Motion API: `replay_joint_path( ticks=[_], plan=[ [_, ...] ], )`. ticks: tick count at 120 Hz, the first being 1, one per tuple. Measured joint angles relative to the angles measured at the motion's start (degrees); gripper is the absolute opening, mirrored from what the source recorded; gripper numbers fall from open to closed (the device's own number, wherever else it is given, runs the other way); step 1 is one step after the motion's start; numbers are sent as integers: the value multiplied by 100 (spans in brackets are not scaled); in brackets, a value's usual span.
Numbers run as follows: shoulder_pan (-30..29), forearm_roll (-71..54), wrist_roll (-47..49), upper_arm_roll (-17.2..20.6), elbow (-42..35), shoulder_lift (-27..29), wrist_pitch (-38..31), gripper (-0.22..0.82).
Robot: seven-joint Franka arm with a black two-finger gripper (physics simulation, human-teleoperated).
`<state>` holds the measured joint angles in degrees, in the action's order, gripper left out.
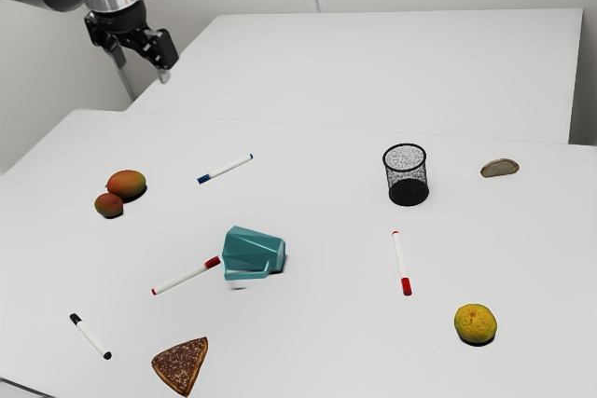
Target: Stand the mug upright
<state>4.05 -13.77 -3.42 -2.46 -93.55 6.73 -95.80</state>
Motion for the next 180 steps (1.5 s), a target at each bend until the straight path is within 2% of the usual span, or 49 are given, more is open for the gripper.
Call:
replay_joint_path(
  ticks=[37,70,104,134,180],
  plan=[
    [-128,111,-6,0,-103,-90,-224,60],
    [-999,2174,-4,-2,-1181,-359,-385,60],
    [-1457,3508,-40,-7,-2068,-926,-386,60],
    [-1349,4152,-125,-8,-2133,-1582,-338,60],
    [-1354,4957,-224,-35,-1945,-2195,-355,60]
  ],
)
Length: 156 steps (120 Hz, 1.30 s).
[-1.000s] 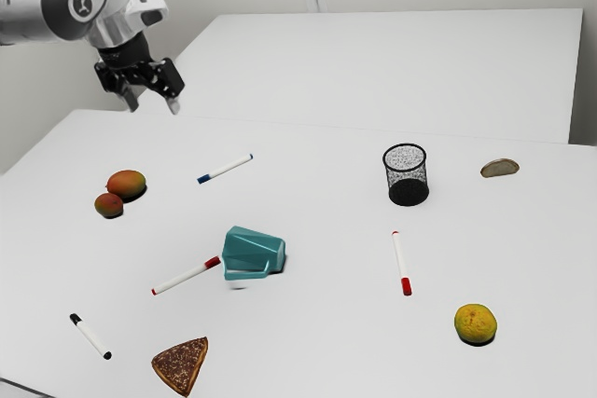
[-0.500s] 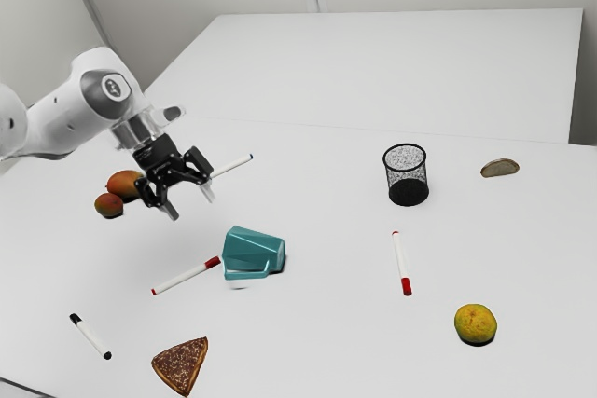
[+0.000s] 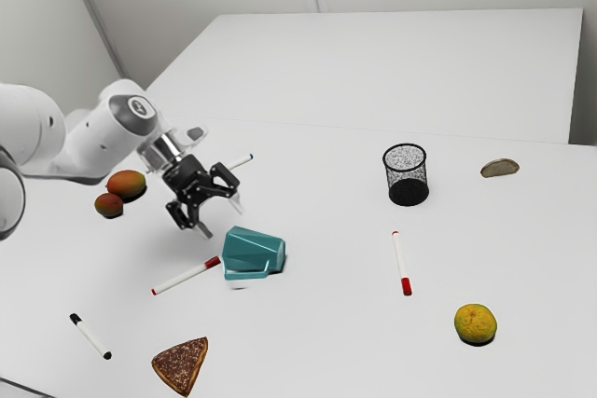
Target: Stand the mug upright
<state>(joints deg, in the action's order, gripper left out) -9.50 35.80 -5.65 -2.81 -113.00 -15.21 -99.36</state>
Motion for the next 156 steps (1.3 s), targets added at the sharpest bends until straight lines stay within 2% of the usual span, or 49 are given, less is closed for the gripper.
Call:
replay_joint_path(
  ticks=[71,92,106,117,134,156],
  plan=[
    [32,942,-149,26,-17,-455,-201,60],
    [58,976,-161,38,-14,-508,-293,40],
    [73,971,-154,51,-12,-527,-340,14],
    [78,964,-139,59,15,-522,-364,1],
    [80,940,-70,125,188,-521,-391,-10],
    [89,890,63,276,287,-505,-475,-16]
  ],
)
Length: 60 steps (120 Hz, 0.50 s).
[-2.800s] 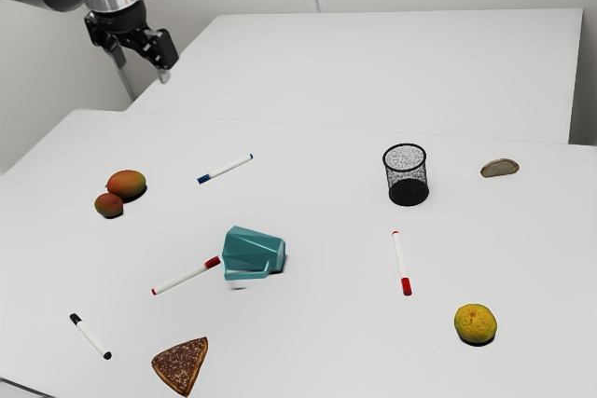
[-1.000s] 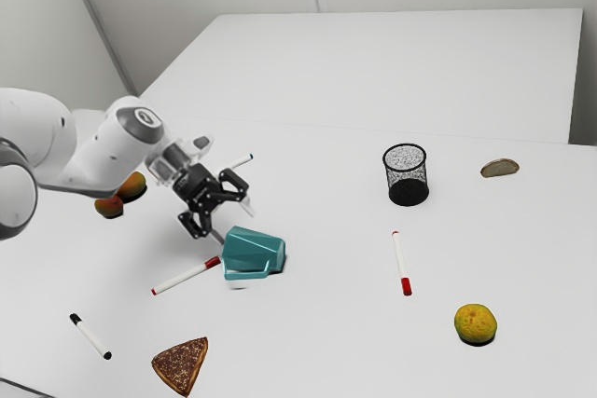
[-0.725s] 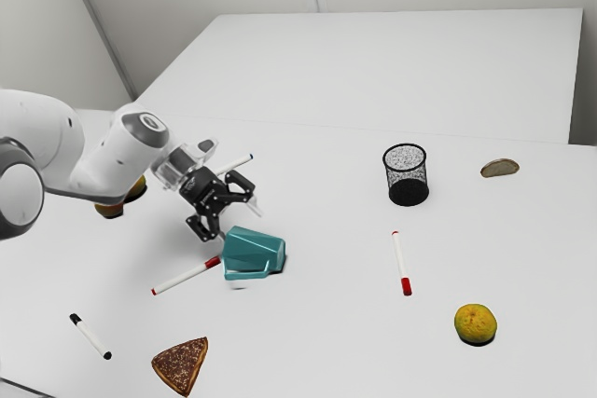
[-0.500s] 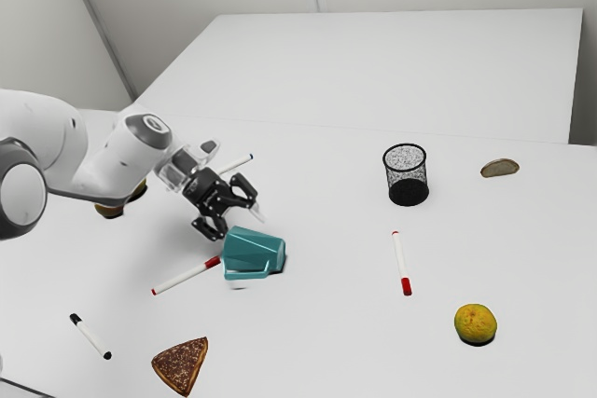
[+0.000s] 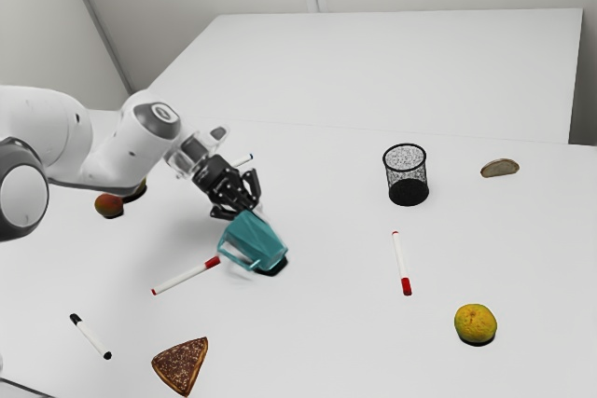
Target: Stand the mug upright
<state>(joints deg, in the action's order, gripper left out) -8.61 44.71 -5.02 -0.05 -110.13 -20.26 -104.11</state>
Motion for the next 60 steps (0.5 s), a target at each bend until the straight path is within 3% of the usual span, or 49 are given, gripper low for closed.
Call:
replay_joint_path(
  ticks=[17,60],
  plan=[
    [192,-231,130,13,69,148,-35,-18],
    [736,-3144,478,287,481,703,-542,-18]
  ],
)
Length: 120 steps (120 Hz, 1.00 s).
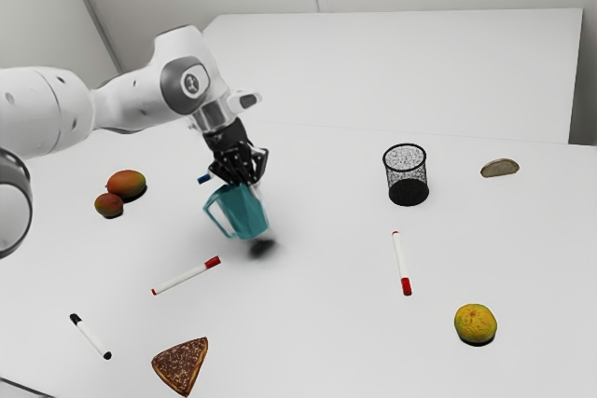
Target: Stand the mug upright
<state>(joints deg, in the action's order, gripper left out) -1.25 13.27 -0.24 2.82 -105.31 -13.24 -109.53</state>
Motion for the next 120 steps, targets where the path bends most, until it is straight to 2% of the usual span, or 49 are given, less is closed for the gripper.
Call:
replay_joint_path(
  ticks=[36,120],
  plan=[
    [54,-1395,151,122,-25,-6,-643,-18],
    [90,-1792,330,123,-35,-509,-1427,-18]
  ],
)
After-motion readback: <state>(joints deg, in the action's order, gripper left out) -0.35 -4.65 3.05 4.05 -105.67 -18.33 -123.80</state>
